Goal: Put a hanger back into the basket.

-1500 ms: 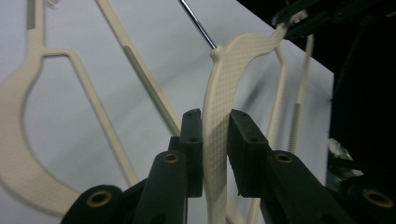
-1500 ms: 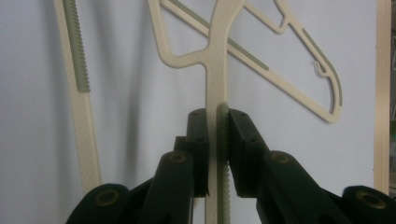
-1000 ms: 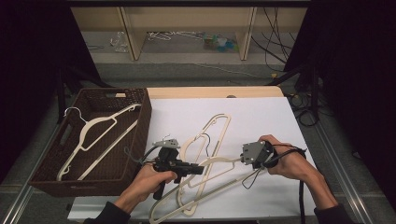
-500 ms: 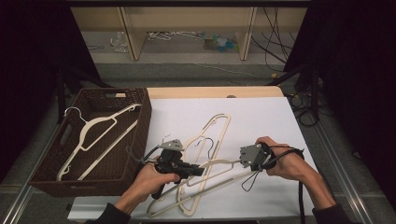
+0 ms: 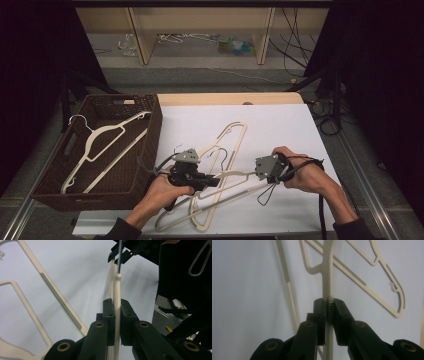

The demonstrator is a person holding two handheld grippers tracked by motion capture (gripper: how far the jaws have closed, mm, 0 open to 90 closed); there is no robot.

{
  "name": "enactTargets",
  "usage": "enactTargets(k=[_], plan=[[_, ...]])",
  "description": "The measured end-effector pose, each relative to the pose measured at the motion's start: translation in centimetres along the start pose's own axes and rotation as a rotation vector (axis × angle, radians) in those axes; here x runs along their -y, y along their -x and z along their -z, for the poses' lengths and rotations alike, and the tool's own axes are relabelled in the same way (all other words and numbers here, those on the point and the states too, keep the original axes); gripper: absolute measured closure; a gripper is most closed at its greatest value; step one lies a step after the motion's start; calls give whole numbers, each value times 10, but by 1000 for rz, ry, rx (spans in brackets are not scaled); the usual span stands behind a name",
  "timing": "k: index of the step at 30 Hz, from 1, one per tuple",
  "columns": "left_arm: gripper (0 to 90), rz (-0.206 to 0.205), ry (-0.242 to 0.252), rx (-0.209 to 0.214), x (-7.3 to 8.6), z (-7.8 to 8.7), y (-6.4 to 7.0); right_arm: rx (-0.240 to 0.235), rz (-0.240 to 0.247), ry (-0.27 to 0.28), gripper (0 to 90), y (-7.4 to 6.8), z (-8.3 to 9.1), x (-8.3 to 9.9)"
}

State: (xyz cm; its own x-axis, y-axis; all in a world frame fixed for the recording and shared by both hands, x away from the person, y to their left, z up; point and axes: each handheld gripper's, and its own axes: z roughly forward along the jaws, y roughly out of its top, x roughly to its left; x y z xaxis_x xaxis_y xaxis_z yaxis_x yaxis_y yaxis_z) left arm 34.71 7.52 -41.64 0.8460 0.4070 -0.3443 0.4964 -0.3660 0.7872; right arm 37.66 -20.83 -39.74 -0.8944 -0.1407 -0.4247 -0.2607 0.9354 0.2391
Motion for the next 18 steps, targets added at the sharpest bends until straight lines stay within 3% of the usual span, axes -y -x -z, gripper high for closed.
enactTargets(k=[3, 6, 8, 9, 11, 13, 15, 18], plan=[[854, -8, -4, -10, 0, 1, 2, 1, -6, 3, 812, 0, 0, 0], [854, -11, -5, -5, -2, 3, 3, -12, -62, 21, 795, 0, 2, 1], [854, -3, -6, -11, -2, 5, 4, 3, -61, 45, 784, 2, 2, 2], [855, -3, -5, -27, -3, 6, 5, 6, -81, 48, 765, 1, 2, 2], [855, -1, -6, -40, -4, 10, 5, 40, -145, 61, 645, 3, 7, 1], [855, 6, -6, -45, -5, 12, 5, 53, -169, 74, 626, 4, 10, 1], [855, 10, -7, -60, -4, 16, 3, 88, -243, 94, 560, 0, 22, 0], [854, 31, 12, -89, -4, 26, 1, 101, -248, 103, 524, -7, 34, -3]])
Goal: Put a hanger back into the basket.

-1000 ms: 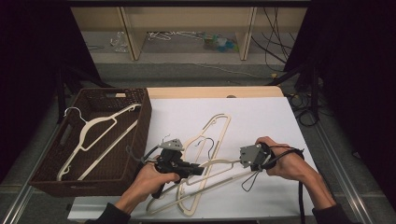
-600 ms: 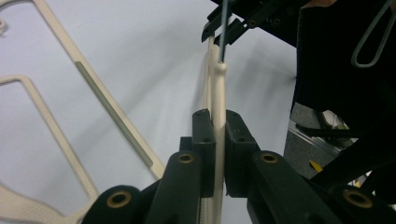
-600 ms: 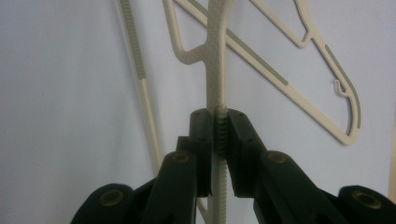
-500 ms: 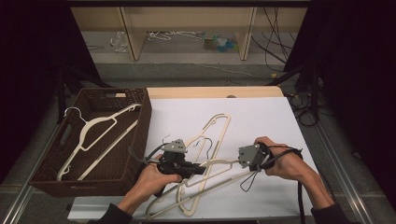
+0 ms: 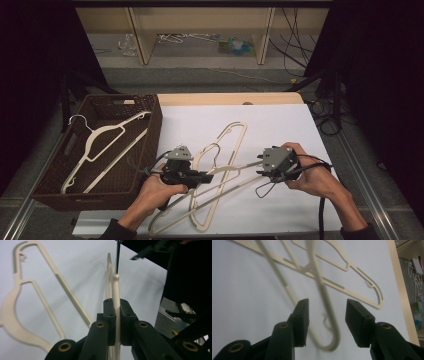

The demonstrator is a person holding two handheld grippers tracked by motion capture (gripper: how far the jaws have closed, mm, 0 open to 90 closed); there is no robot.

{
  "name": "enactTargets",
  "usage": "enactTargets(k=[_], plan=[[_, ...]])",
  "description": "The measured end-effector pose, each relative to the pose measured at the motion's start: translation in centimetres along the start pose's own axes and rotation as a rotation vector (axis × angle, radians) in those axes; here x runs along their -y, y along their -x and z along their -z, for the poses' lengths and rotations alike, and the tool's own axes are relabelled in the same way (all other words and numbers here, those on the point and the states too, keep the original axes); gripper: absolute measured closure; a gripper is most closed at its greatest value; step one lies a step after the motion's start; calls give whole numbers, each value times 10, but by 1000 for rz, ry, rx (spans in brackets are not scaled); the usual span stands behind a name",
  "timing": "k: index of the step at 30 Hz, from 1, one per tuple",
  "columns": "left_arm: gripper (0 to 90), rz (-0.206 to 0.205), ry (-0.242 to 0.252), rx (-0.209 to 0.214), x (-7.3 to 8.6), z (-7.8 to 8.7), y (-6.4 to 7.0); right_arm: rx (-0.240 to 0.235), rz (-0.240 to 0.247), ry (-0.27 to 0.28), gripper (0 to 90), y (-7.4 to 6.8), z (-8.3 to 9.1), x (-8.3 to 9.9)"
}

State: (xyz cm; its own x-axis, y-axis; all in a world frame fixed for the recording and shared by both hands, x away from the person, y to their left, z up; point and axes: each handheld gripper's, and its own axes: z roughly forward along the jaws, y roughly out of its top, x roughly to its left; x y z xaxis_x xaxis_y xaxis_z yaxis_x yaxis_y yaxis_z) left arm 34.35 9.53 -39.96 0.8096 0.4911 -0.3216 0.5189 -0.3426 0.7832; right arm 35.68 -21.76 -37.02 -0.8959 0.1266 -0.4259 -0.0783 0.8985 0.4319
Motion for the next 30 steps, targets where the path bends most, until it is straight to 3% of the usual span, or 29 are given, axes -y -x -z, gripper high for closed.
enactTargets(k=[4, 6, 8, 9, 10, 15, 16, 17, 19, 22, 23, 24, 25, 26, 30], plan=[[855, 23, 45, -23, -3, 20, -2, 4, -31, 25, 483, -8, 11, 1], [854, 59, 106, -52, -8, 39, -1, -5, -111, 45, 439, -18, 15, 8], [854, 68, 140, -80, -11, 54, -1, -6, -135, 50, 421, -26, 14, 13], [854, 68, 140, -80, -11, 54, -1, -6, -135, 50, 421, -26, 14, 13], [854, 72, 162, -94, -12, 63, -1, -26, -157, 51, 411, -33, 13, 18], [854, 124, 267, -136, -19, 109, -1, -39, -161, 42, 409, -41, 10, 27], [853, 143, 299, -150, -22, 127, -1, -44, -170, 39, 407, -43, 8, 29], [854, 143, 299, -150, -22, 127, -1, -44, -170, 39, 407, -43, 8, 29], [854, 148, 340, -146, -24, 144, -5, -47, -169, 39, 401, -47, 6, 30], [854, 173, 383, -178, -27, 169, -13, -58, -178, 53, 379, -50, 3, 29], [854, 189, 411, -196, -27, 184, -21, -63, -194, 56, 362, -50, 2, 29], [853, 189, 411, -196, -27, 184, -21, -63, -197, 59, 348, -51, -1, 29], [854, 215, 445, -209, -25, 197, -31, -67, -199, 59, 341, -52, -3, 30], [854, 215, 445, -209, -25, 197, -31, -67, -199, 59, 341, -52, -3, 30], [854, 264, 484, -255, -18, 221, -53, -90, -241, 53, 303, -55, -12, 29]])
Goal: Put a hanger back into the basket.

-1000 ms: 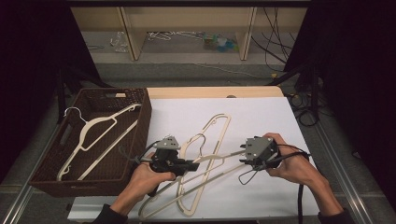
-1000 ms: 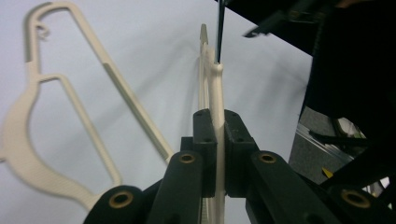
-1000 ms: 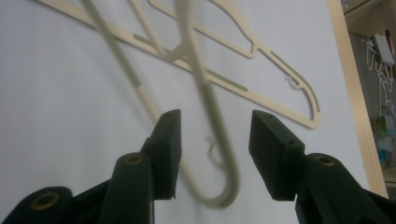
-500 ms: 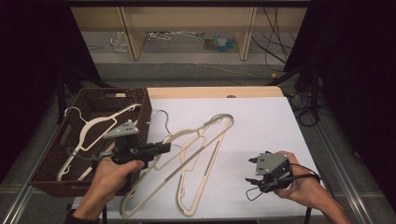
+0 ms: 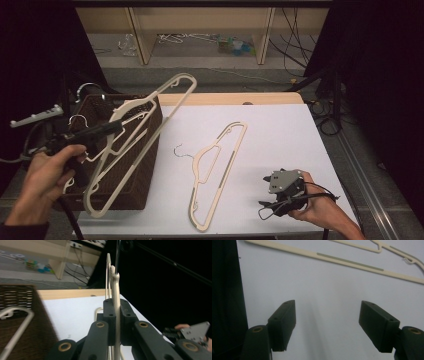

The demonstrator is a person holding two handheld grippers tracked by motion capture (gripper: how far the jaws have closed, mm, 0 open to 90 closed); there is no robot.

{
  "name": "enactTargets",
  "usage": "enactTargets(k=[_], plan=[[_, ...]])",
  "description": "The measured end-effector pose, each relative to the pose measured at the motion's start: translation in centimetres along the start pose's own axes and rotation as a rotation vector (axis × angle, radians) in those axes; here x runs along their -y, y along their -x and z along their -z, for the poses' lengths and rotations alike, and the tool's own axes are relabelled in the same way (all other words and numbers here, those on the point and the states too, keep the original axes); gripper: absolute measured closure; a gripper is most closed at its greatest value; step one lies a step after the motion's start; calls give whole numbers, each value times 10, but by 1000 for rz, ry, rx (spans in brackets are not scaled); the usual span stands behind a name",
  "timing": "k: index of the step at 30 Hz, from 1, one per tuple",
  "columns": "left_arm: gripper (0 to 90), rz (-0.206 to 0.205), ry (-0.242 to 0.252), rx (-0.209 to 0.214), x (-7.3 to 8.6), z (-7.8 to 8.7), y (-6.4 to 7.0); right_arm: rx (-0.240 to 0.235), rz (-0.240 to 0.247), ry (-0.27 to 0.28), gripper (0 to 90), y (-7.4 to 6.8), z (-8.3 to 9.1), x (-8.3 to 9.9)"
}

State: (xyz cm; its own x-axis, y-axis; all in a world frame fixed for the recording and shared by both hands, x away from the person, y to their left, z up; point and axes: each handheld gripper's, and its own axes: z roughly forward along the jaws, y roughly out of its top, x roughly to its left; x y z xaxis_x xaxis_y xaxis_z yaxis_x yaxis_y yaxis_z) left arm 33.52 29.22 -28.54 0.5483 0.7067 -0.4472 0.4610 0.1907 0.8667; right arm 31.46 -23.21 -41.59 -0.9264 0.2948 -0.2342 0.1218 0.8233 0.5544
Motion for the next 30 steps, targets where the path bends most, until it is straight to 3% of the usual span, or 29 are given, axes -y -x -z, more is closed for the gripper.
enactTargets(k=[4, 13, 20, 22, 26, 30], plan=[[854, 16, 22, -71, -6, 12, -28, 1, -49, -7, 297, 0, -3, 1], [854, 89, 52, -194, -9, 21, -83, -8, -63, -25, 293, 1, -7, 3], [854, 73, 14, -194, -13, 18, -106, -17, -48, -23, 294, 2, -8, 5], [854, 86, -6, -183, -17, 16, -117, -29, -47, -34, 294, 2, -9, 6], [854, 75, -26, -198, -21, 16, -126, -30, -53, -39, 295, 2, -10, 7], [854, 71, -26, -179, -27, 14, -130, -39, -37, -43, 297, 3, -13, 9]])
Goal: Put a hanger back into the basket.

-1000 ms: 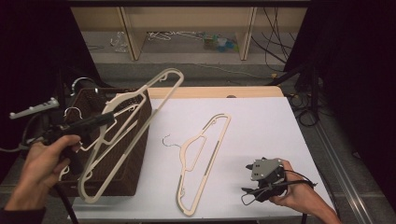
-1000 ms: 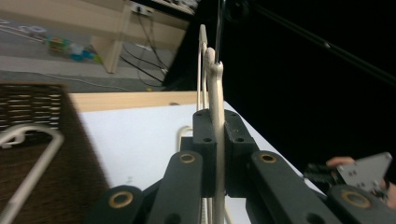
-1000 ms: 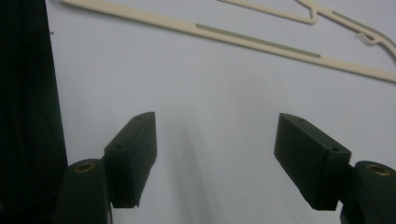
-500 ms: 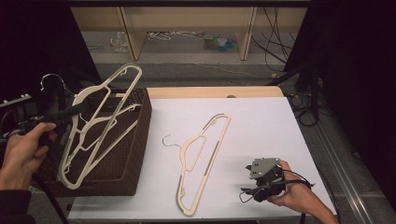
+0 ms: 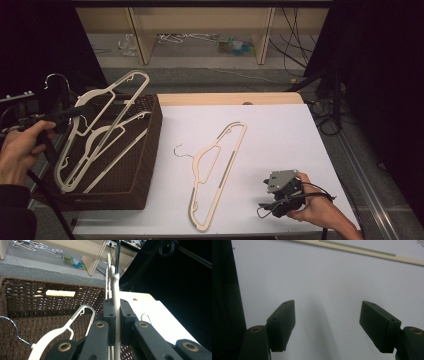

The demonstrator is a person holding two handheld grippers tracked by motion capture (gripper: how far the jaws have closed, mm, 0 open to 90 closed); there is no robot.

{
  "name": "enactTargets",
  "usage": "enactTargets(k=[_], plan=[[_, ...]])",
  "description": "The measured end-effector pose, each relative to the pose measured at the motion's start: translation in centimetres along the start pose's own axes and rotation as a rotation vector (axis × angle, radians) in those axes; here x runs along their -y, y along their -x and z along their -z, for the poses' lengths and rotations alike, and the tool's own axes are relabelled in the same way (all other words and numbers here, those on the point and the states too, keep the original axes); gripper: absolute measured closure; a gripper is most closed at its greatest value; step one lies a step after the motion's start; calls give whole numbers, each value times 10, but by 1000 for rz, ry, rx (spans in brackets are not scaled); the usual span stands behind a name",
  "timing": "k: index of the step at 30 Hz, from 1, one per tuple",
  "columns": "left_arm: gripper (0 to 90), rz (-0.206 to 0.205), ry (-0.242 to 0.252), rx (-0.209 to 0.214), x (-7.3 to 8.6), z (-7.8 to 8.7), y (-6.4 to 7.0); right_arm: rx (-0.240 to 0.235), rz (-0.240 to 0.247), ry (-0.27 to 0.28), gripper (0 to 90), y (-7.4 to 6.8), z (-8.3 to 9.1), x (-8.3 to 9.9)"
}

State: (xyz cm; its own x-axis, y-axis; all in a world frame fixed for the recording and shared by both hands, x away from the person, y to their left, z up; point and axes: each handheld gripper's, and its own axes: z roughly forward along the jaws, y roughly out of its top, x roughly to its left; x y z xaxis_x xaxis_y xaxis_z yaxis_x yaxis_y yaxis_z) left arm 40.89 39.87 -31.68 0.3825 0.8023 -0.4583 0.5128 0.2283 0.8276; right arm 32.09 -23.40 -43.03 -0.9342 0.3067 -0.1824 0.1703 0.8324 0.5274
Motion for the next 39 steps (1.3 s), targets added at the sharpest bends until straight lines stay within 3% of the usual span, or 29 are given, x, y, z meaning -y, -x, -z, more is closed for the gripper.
enactTargets(k=[3, 7, 12, 16, 21, 24, 30, 33, 39], plan=[[854, -61, -35, 4, -5, -3, 1, -3, -1, -8, 297, 0, -1, 0], [854, -108, -98, 7, -1, -8, -2, 3, 14, -2, 297, 0, -2, 1], [854, -75, -114, 2, 11, -11, -15, -7, -3, -14, 297, 0, 1, 2], [854, -93, -166, 1, 15, -17, -15, -6, -9, -15, 297, 1, 0, 3], [854, -84, -220, -11, 20, -16, -22, -5, -1, -12, 297, 1, 0, 3], [854, -78, -215, -2, 21, -11, -27, -7, -8, -14, 297, 1, 1, 3], [855, -110, -236, 0, 19, -12, -28, 1, 3, -17, 297, 2, -1, 4], [854, -154, -299, -26, 22, -17, -27, -14, 2, -23, 297, 2, -1, 4], [855, -156, -316, -30, 25, -13, -34, -11, 3, -23, 297, 1, -2, 4]])
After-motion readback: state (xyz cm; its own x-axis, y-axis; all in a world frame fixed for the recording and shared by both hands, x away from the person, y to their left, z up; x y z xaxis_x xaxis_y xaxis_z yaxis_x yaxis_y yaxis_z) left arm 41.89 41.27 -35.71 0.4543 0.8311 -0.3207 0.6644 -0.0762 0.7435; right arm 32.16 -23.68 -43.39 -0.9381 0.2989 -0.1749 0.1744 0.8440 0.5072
